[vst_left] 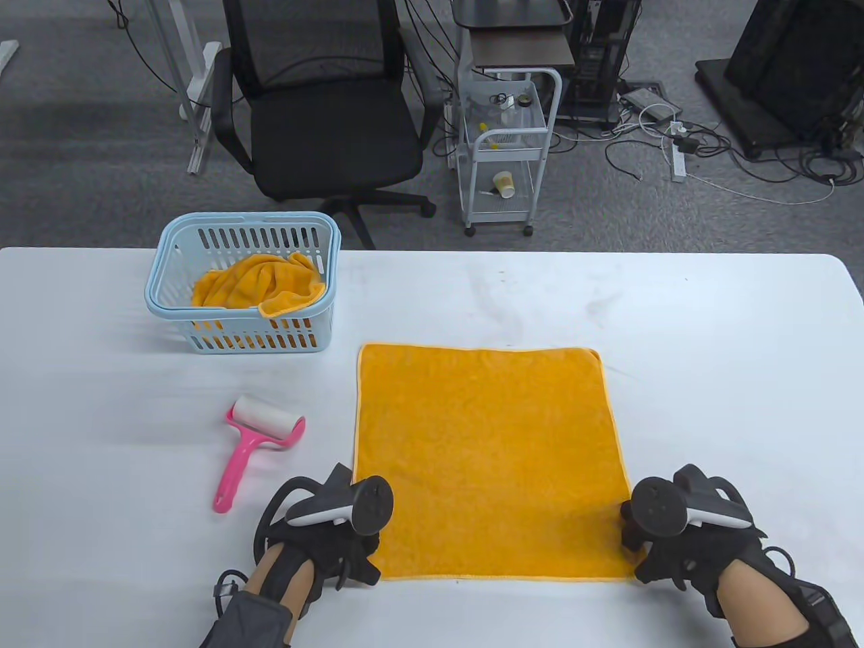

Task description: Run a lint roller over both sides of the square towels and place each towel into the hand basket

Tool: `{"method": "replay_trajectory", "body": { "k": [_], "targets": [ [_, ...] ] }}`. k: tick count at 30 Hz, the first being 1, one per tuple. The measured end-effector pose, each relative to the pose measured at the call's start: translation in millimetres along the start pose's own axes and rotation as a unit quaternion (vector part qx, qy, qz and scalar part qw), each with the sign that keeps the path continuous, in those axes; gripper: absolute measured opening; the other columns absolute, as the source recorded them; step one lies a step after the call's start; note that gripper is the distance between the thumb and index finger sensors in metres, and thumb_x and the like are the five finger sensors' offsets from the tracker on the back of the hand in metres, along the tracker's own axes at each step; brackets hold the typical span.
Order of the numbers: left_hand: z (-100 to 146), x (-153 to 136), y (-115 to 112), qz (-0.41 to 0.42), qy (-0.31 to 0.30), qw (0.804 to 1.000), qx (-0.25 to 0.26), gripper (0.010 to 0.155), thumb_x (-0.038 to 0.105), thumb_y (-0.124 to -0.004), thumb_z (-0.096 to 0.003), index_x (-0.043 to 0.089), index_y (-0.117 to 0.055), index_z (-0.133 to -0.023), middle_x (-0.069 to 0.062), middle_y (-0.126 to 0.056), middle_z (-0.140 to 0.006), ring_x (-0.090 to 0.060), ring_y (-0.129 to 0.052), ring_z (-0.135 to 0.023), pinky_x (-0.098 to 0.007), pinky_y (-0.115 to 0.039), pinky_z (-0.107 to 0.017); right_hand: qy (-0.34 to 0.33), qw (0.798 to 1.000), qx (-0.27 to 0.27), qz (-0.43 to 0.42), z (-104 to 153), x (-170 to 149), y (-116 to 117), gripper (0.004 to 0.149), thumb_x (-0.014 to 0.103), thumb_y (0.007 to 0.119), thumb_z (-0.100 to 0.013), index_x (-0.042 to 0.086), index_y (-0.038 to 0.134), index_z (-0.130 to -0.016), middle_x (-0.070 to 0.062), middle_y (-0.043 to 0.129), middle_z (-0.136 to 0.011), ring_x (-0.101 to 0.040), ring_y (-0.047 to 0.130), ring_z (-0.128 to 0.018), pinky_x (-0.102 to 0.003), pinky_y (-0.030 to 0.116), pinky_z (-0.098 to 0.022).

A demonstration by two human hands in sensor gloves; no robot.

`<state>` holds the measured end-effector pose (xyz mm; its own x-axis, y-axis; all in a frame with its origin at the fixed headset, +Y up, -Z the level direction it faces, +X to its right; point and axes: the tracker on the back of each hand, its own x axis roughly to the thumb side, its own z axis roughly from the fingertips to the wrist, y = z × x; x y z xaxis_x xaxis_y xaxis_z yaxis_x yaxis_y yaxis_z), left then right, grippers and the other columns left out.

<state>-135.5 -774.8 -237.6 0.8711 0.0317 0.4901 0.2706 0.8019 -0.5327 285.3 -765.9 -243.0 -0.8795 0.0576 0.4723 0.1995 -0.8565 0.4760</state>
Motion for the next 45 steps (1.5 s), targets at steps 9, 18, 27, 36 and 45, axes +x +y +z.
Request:
{"method": "replay_trajectory", "body": {
  "k": [9, 18, 27, 36, 45],
  "targets": [
    [-3, 12, -7, -0.090, 0.031, 0.995, -0.032, 0.056, 0.049, -0.099, -0.0368, 0.041, -0.074, -0.085, 0.005, -0.046, -0.118, -0.028, -0.066, -0.105, -0.053, -0.068, -0.074, 0.046, 0.993, -0.002, 0.105, -12, 12, 10, 0.056, 0.044, 0.101, -0.038, 0.023, 0.080, -0.086, -0.013, 0.051, -0.114, -0.049, 0.046, -0.105, -0.073, 0.048, -0.068],
    [-2, 4, -3, -0.050, 0.025, 0.998, -0.017, 0.037, 0.041, -0.095, -0.0431, 0.043, -0.083, -0.078, 0.007, -0.052, -0.116, -0.027, -0.070, -0.104, -0.052, -0.069, -0.074, 0.043, 0.999, -0.010, 0.026, -13, -4, 8, 0.038, 0.037, 0.094, -0.046, 0.025, 0.085, -0.081, -0.010, 0.052, -0.113, -0.046, 0.049, -0.106, -0.072, 0.048, -0.068],
    [8, -28, 7, 0.103, -0.004, 0.994, 0.032, 0.036, 0.041, -0.091, -0.0461, 0.042, -0.080, -0.081, 0.005, -0.072, -0.110, -0.030, -0.081, -0.098, -0.055, -0.074, -0.069, 0.026, 0.994, -0.015, -0.105, -10, -28, 3, 0.037, 0.037, 0.091, -0.049, 0.023, 0.085, -0.083, -0.012, 0.057, -0.112, -0.048, 0.053, -0.104, -0.072, 0.051, -0.067],
    [78, -46, 66, 0.253, -0.067, 0.934, 0.241, 0.036, 0.042, -0.089, -0.0487, 0.038, -0.080, -0.083, 0.002, -0.075, -0.109, -0.032, -0.084, -0.098, -0.059, -0.072, -0.069, -0.002, 0.958, -0.145, -0.246, 52, -62, -50, 0.036, 0.037, 0.090, -0.050, 0.023, 0.084, -0.083, -0.016, 0.067, -0.108, -0.049, 0.058, -0.102, -0.072, 0.053, -0.066],
    [194, -26, 138, 0.273, -0.125, 0.844, 0.444, 0.036, 0.044, -0.085, -0.0518, 0.032, -0.079, -0.086, 0.001, -0.077, -0.108, -0.033, -0.085, -0.097, -0.062, -0.070, -0.070, -0.101, 0.908, -0.272, -0.300, 157, -66, -137, 0.037, 0.040, 0.087, -0.052, 0.023, 0.086, -0.085, -0.017, 0.069, -0.108, -0.050, 0.059, -0.102, -0.072, 0.053, -0.066]
  ]
}}
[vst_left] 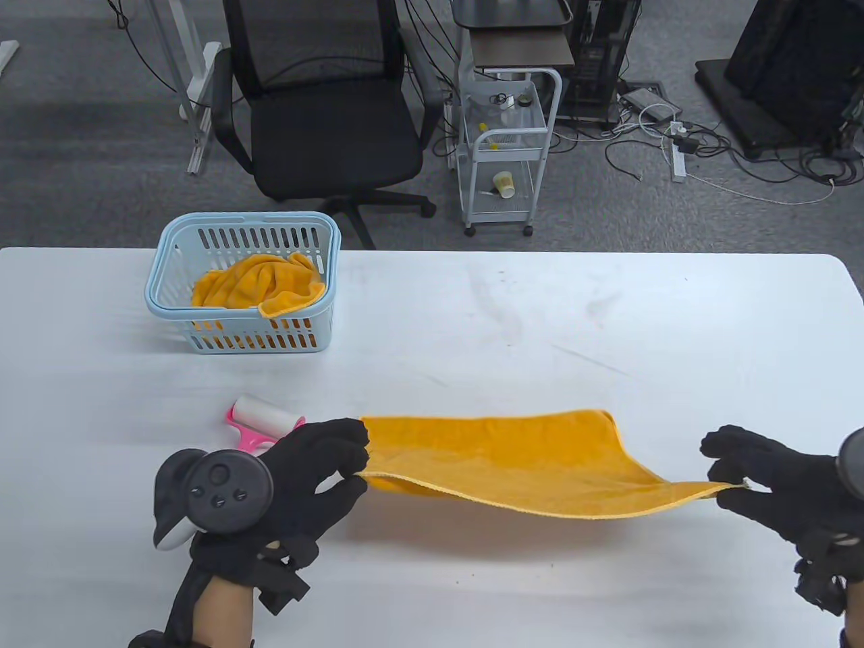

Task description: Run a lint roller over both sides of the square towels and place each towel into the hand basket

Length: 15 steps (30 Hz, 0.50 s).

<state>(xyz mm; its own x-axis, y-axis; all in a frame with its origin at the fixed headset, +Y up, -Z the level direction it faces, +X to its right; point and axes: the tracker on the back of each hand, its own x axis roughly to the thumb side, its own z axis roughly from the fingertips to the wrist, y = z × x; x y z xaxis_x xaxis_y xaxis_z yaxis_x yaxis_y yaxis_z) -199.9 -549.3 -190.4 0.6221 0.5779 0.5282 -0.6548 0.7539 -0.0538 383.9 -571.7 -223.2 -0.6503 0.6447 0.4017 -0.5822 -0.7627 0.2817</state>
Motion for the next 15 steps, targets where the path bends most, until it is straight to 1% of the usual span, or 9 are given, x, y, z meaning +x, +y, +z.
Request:
{"method": "replay_trajectory", "body": {
  "k": [2, 4, 7, 8, 10, 11, 13, 14, 15],
  "targets": [
    [2, 19, 22, 0.006, -0.013, 0.999, 0.039, 0.037, 0.044, -0.084, -0.0527, 0.030, -0.079, -0.086, 0.000, -0.076, -0.109, -0.034, -0.084, -0.097, -0.062, -0.069, -0.070, -0.022, 0.999, -0.017, -0.017, 4, 14, -19, 0.037, 0.041, 0.087, -0.053, 0.023, 0.086, -0.085, -0.017, 0.069, -0.108, -0.051, 0.058, -0.102, -0.072, 0.053, -0.066],
    [2, 34, 40, -0.001, -0.008, 0.997, 0.073, 0.036, 0.044, -0.084, -0.0531, 0.028, -0.080, -0.085, -0.001, -0.078, -0.108, -0.035, -0.085, -0.096, -0.062, -0.070, -0.069, -0.049, 0.997, -0.036, -0.048, 6, 29, -39, 0.039, 0.041, 0.085, -0.054, 0.020, 0.085, -0.086, -0.017, 0.069, -0.108, -0.051, 0.058, -0.102, -0.073, 0.053, -0.067],
    [-7, 38, 53, -0.017, 0.021, 0.995, 0.097, 0.036, 0.044, -0.085, -0.0530, 0.027, -0.082, -0.084, -0.003, -0.079, -0.107, -0.037, -0.086, -0.095, -0.062, -0.070, -0.069, -0.050, 0.996, -0.046, -0.059, -2, 36, -55, 0.039, 0.041, 0.084, -0.054, 0.020, 0.085, -0.087, -0.017, 0.069, -0.109, -0.050, 0.058, -0.102, -0.072, 0.052, -0.067],
    [-15, 35, 54, -0.021, 0.041, 0.994, 0.095, 0.036, 0.044, -0.085, -0.0530, 0.027, -0.082, -0.084, -0.003, -0.079, -0.108, -0.037, -0.086, -0.095, -0.062, -0.070, -0.069, -0.035, 0.996, -0.051, -0.070, -12, 33, -60, 0.039, 0.042, 0.084, -0.055, 0.020, 0.084, -0.087, -0.017, 0.069, -0.109, -0.050, 0.058, -0.103, -0.072, 0.052, -0.067],
    [-27, 23, 48, -0.027, 0.071, 0.994, 0.084, 0.036, 0.043, -0.085, -0.0532, 0.027, -0.081, -0.085, -0.003, -0.078, -0.108, -0.037, -0.085, -0.095, -0.062, -0.070, -0.069, -0.012, 0.995, -0.046, -0.084, -26, 25, -59, 0.039, 0.042, 0.083, -0.055, 0.020, 0.084, -0.087, -0.018, 0.068, -0.109, -0.051, 0.058, -0.102, -0.072, 0.052, -0.067],
    [-36, 10, 40, -0.028, 0.091, 0.993, 0.076, 0.036, 0.043, -0.085, -0.0530, 0.027, -0.081, -0.085, -0.003, -0.078, -0.108, -0.037, -0.085, -0.095, -0.062, -0.070, -0.069, 0.008, 0.995, -0.038, -0.097, -40, 13, -55, 0.039, 0.042, 0.083, -0.055, 0.020, 0.084, -0.087, -0.018, 0.068, -0.109, -0.051, 0.057, -0.102, -0.072, 0.052, -0.067],
    [-49, -14, 22, -0.031, 0.130, 0.990, 0.054, 0.036, 0.043, -0.085, -0.0534, 0.029, -0.079, -0.086, -0.003, -0.077, -0.108, -0.037, -0.084, -0.095, -0.062, -0.069, -0.069, 0.038, 0.993, -0.032, -0.111, -58, -4, -45, 0.039, 0.042, 0.083, -0.055, 0.019, 0.083, -0.087, -0.018, 0.067, -0.109, -0.051, 0.057, -0.102, -0.072, 0.052, -0.067],
    [-56, -29, 10, -0.032, 0.150, 0.987, 0.044, 0.035, 0.042, -0.084, -0.0538, 0.030, -0.078, -0.086, -0.002, -0.076, -0.108, -0.037, -0.084, -0.095, -0.061, -0.069, -0.069, 0.054, 0.991, -0.027, -0.117, -68, -15, -38, 0.039, 0.042, 0.083, -0.055, 0.019, 0.083, -0.087, -0.018, 0.067, -0.109, -0.051, 0.058, -0.102, -0.072, 0.052, -0.067],
    [-62, -45, -4, -0.037, 0.176, 0.983, 0.034, 0.035, 0.041, -0.084, -0.0539, 0.031, -0.078, -0.086, -0.002, -0.076, -0.108, -0.036, -0.085, -0.094, -0.061, -0.070, -0.069, 0.081, 0.988, -0.023, -0.130, -81, -32, -25, 0.039, 0.042, 0.083, -0.055, 0.019, 0.083, -0.087, -0.019, 0.067, -0.109, -0.051, 0.057, -0.102, -0.072, 0.051, -0.067]
  ]
}}
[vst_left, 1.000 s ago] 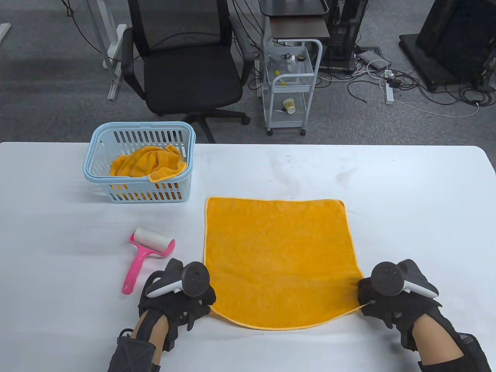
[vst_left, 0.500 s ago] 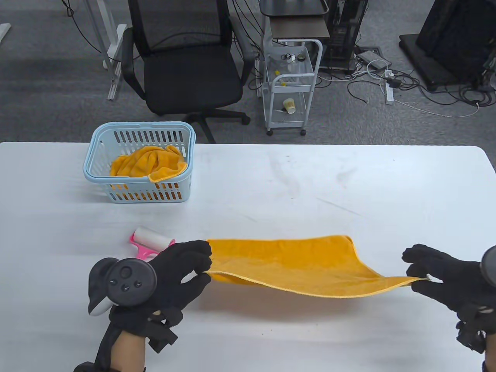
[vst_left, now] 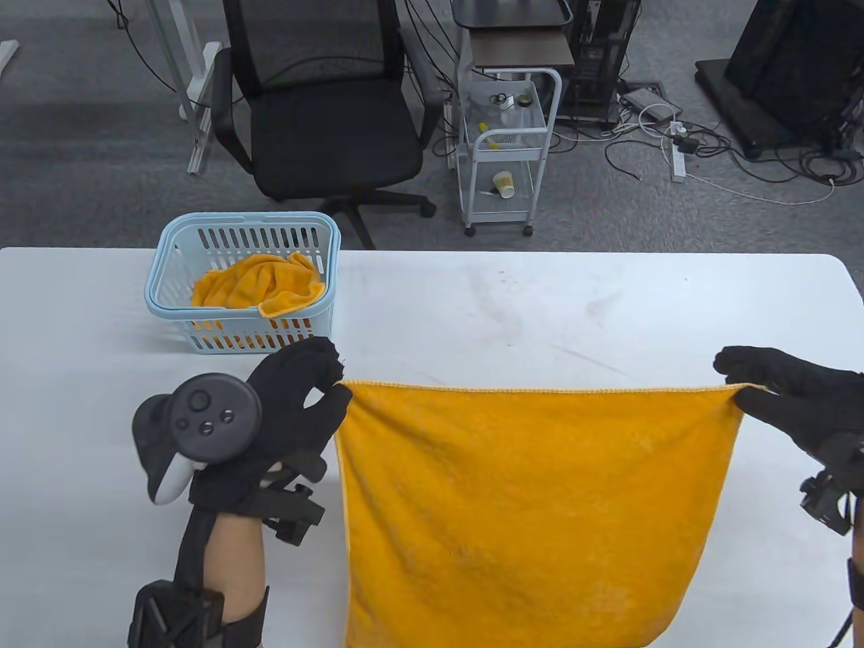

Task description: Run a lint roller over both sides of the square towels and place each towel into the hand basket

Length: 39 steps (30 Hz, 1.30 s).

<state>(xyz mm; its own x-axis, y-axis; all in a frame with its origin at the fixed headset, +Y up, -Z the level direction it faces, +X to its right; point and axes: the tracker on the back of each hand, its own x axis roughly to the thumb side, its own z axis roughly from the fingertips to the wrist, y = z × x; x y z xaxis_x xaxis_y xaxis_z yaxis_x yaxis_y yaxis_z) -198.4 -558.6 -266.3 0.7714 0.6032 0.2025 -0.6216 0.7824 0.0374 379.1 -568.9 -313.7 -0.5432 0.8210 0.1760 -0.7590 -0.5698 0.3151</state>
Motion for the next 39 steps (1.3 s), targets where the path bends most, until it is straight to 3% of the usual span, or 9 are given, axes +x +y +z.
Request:
{"method": "replay_trajectory", "body": {
  "k": [7, 10, 15, 21, 23, 27, 32, 39],
  "targets": [
    [-48, -64, -99, -0.102, 0.127, 0.985, -0.055, 0.035, 0.040, -0.082, -0.0542, 0.036, -0.072, -0.088, 0.000, -0.076, -0.105, -0.031, -0.090, -0.086, -0.056, -0.074, -0.066, 0.145, 0.989, -0.003, -0.020, -66, -92, 57, 0.039, 0.040, 0.084, -0.054, 0.019, 0.082, -0.088, -0.019, 0.065, -0.108, -0.050, 0.057, -0.101, -0.072, 0.051, -0.067],
    [-60, -83, -130, -0.137, 0.162, 0.975, -0.067, 0.036, 0.040, -0.081, -0.0543, 0.038, -0.070, -0.088, 0.001, -0.075, -0.105, -0.028, -0.092, -0.081, -0.054, -0.076, -0.065, 0.203, 0.979, -0.021, -0.009, -84, -123, 79, 0.040, 0.039, 0.083, -0.054, 0.019, 0.082, -0.088, -0.019, 0.066, -0.107, -0.050, 0.058, -0.100, -0.071, 0.052, -0.066],
    [-78, -105, -163, -0.172, 0.209, 0.961, -0.060, 0.036, 0.041, -0.080, -0.0545, 0.039, -0.067, -0.088, 0.001, -0.072, -0.106, -0.023, -0.094, -0.075, -0.051, -0.078, -0.064, 0.258, 0.963, -0.073, 0.023, -107, -153, 105, 0.040, 0.039, 0.082, -0.053, 0.019, 0.082, -0.088, -0.018, 0.067, -0.105, -0.050, 0.060, -0.099, -0.070, 0.053, -0.066],
    [-97, -108, -178, -0.216, 0.237, 0.946, -0.047, 0.037, 0.042, -0.079, -0.0546, 0.038, -0.067, -0.090, 0.000, -0.069, -0.109, -0.024, -0.094, -0.076, -0.051, -0.078, -0.064, 0.276, 0.950, -0.140, 0.043, -122, -161, 116, 0.043, 0.041, 0.081, -0.053, 0.020, 0.081, -0.090, -0.017, 0.067, -0.105, -0.049, 0.060, -0.099, -0.069, 0.053, -0.067],
    [-100, -108, -182, -0.233, 0.251, 0.939, -0.041, 0.046, 0.046, -0.079, -0.0535, 0.035, -0.064, -0.096, -0.003, -0.065, -0.112, -0.025, -0.094, -0.078, -0.051, -0.078, -0.063, 0.282, 0.946, -0.153, 0.052, -123, -161, 120, 0.055, 0.044, 0.079, -0.052, 0.019, 0.070, -0.101, -0.018, 0.060, -0.108, -0.049, 0.054, -0.100, -0.069, 0.052, -0.067],
    [-94, -105, -182, -0.227, 0.254, 0.939, -0.041, 0.054, 0.048, -0.078, -0.0525, 0.031, -0.062, -0.101, -0.006, -0.063, -0.113, -0.029, -0.092, -0.082, -0.052, -0.077, -0.063, 0.270, 0.946, -0.153, 0.090, -117, -156, 121, 0.064, 0.044, 0.078, -0.052, 0.016, 0.060, -0.106, -0.019, 0.055, -0.109, -0.050, 0.050, -0.101, -0.069, 0.051, -0.067],
    [-72, -106, -160, -0.256, 0.250, 0.932, -0.056, 0.058, 0.053, -0.078, -0.0509, 0.031, -0.062, -0.102, -0.007, -0.060, -0.115, -0.036, -0.083, -0.094, -0.056, -0.073, -0.067, 0.235, 0.952, -0.071, 0.182, -102, -141, 120, 0.063, 0.045, 0.079, -0.052, 0.016, 0.064, -0.105, -0.020, 0.055, -0.110, -0.050, 0.050, -0.101, -0.070, 0.051, -0.067],
    [-18, -134, -110, -0.303, 0.275, 0.908, -0.092, 0.083, 0.065, -0.081, -0.0437, 0.028, -0.048, -0.110, -0.011, -0.044, -0.121, -0.047, -0.059, -0.108, -0.065, -0.060, -0.073, 0.174, 0.929, 0.053, 0.323, -62, -119, 133, 0.081, 0.054, 0.086, -0.045, 0.018, 0.055, -0.111, -0.019, 0.045, -0.115, -0.051, 0.042, -0.104, -0.072, 0.047, -0.068]
  ]
}}
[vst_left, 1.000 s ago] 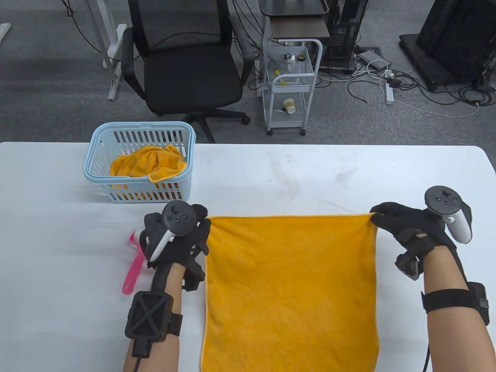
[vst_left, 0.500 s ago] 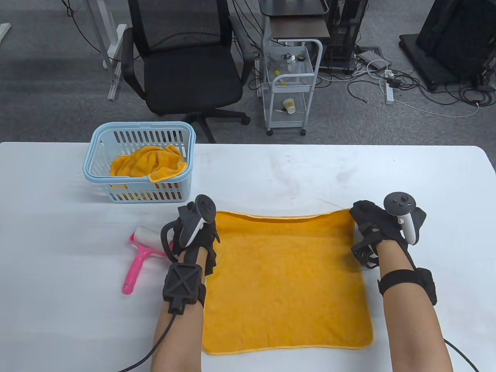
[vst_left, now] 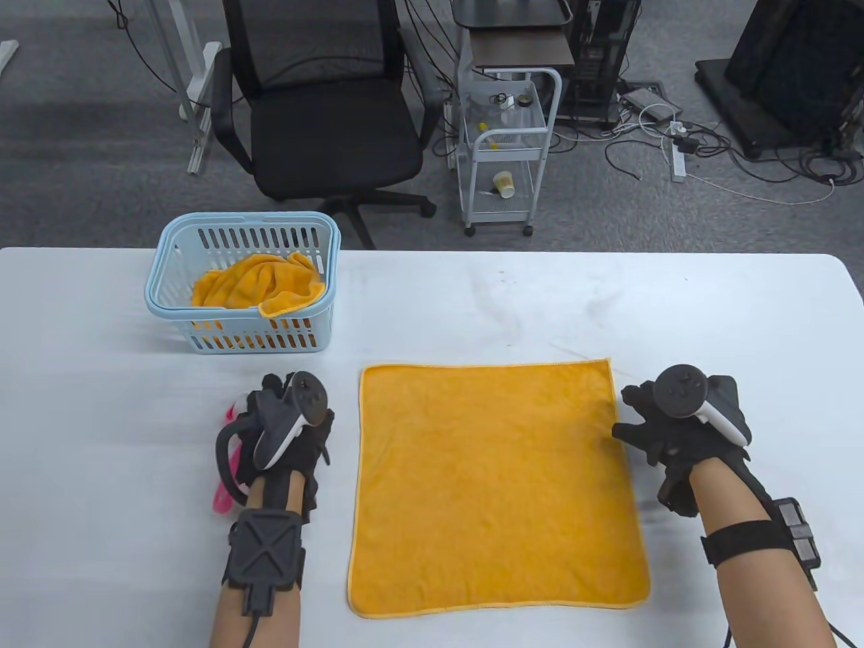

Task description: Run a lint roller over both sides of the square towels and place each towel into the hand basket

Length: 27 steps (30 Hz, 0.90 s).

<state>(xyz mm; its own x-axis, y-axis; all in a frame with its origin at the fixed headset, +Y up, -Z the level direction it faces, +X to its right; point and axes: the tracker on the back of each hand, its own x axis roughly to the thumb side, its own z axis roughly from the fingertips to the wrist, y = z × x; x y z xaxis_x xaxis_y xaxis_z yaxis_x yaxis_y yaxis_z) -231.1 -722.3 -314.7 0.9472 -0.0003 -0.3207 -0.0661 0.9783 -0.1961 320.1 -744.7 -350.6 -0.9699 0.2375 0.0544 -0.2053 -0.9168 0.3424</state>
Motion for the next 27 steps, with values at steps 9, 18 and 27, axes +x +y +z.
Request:
{"method": "replay_trajectory", "body": {
  "k": [9, 18, 27],
  "targets": [
    [10, -69, -37, -0.018, 0.066, 0.994, -0.090, 0.092, 0.062, -0.086, -0.0417, 0.020, -0.043, -0.112, -0.016, -0.040, -0.121, -0.052, -0.053, -0.109, -0.068, -0.056, -0.073, -0.038, 0.985, 0.096, 0.140, 38, 9, 44, 0.102, 0.060, 0.090, -0.040, 0.018, 0.035, -0.115, -0.022, 0.028, -0.117, -0.054, 0.030, -0.105, -0.074, 0.041, -0.069],
    [-4, -70, -58, -0.028, 0.095, 0.992, -0.075, 0.058, 0.056, -0.080, -0.0474, 0.029, -0.068, -0.097, -0.007, -0.066, -0.113, -0.042, -0.073, -0.101, -0.062, -0.063, -0.073, -0.048, 0.987, 0.095, 0.120, 41, 0, 61, 0.100, 0.057, 0.091, -0.042, 0.016, 0.035, -0.114, -0.022, 0.031, -0.116, -0.054, 0.038, -0.104, -0.074, 0.044, -0.068],
    [21, -25, -23, 0.080, -0.055, 0.995, -0.007, 0.049, 0.053, -0.083, -0.0484, 0.031, -0.075, -0.092, 0.000, -0.074, -0.108, -0.035, -0.082, -0.099, -0.059, -0.066, -0.074, -0.054, 0.990, 0.094, 0.091, 42, -7, 63, 0.099, 0.056, 0.091, -0.042, 0.016, 0.035, -0.114, -0.021, 0.029, -0.116, -0.053, 0.033, -0.105, -0.074, 0.042, -0.068]
  ]
}}
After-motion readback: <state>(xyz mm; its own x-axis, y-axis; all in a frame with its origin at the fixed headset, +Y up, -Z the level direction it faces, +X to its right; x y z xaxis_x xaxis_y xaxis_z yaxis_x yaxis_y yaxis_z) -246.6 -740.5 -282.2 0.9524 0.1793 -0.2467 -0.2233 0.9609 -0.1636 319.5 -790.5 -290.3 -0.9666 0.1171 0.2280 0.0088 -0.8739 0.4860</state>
